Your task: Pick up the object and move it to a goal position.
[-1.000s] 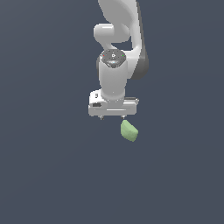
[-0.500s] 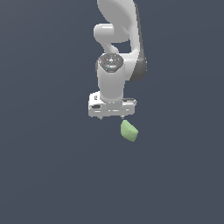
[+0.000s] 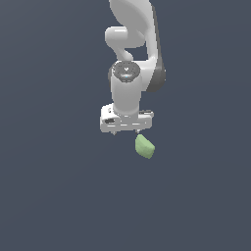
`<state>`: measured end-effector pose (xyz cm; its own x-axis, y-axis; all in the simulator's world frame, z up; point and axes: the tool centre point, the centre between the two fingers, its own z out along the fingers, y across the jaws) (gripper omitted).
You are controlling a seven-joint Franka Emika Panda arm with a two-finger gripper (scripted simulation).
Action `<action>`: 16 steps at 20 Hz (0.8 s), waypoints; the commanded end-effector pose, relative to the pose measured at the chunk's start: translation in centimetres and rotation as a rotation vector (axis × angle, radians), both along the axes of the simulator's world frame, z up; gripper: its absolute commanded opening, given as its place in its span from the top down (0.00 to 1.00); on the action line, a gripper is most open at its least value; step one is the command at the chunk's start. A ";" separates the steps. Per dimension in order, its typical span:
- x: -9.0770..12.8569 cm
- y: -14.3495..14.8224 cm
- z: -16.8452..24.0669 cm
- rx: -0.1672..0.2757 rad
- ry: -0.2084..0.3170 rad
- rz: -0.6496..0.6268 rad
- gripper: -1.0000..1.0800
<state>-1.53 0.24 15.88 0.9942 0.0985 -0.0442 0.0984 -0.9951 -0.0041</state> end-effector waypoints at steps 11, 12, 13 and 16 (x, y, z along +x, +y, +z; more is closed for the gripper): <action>1.1 3.9 -1.5 0.004 -0.020 0.287 0.04; 1.3 4.3 -1.7 0.005 -0.023 0.320 0.04; 1.4 4.7 -1.8 0.006 -0.025 0.350 0.04; 1.6 5.9 -2.2 0.008 -0.031 0.429 0.04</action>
<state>-0.06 5.53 13.85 0.8841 0.4670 -0.0160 0.4670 -0.8843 -0.0028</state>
